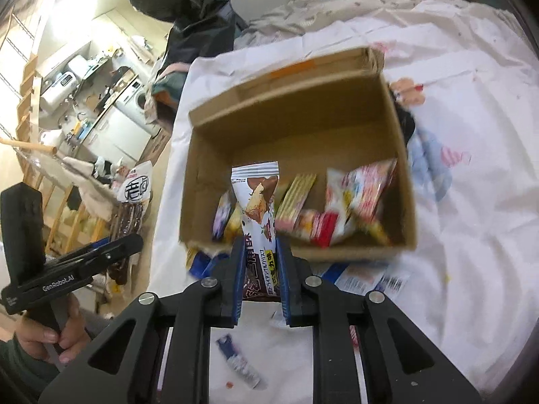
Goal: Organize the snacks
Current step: 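Lower the sausage and chocolate bar into the box and open both tools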
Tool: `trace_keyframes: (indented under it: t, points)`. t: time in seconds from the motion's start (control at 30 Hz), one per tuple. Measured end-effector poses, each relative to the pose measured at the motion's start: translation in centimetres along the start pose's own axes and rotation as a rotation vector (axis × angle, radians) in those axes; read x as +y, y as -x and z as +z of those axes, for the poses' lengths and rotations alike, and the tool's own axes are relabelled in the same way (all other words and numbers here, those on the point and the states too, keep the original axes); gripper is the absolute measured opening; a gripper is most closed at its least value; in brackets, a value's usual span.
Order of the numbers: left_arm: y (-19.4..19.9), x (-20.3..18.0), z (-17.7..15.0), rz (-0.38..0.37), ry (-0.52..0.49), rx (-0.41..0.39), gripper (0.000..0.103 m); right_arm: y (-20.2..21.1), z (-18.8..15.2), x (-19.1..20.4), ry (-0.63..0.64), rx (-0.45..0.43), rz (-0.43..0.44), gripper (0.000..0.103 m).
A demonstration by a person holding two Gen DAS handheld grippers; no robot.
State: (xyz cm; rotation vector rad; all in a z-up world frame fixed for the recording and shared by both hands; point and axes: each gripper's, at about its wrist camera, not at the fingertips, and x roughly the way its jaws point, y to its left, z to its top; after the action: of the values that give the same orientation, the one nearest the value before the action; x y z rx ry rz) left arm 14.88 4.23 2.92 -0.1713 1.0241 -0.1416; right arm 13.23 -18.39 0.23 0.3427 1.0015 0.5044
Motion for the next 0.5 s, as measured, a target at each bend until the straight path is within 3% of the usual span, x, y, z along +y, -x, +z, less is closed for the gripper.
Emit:
trace_keyframes:
  t: [0.3,0.4,0.5]
  points:
    - [-4.9,-2.6,4.1,0.023,-0.092,-0.049,0.049,-4.0,3.4,-3.2,-0.069,0.025,-0.060,0.019]
    - [-7.2,-3.9,4.4,0.026,-0.200,-0.019,0.050,-5.0,3.5,-3.6,-0.077,0.045,-0.082,0.019]
    - [-9.5,-5.7,4.3,0.007,-0.400,0.077,0.050,-5.0,3.4,-3.5,-0.068,0.047,-0.098,0.019]
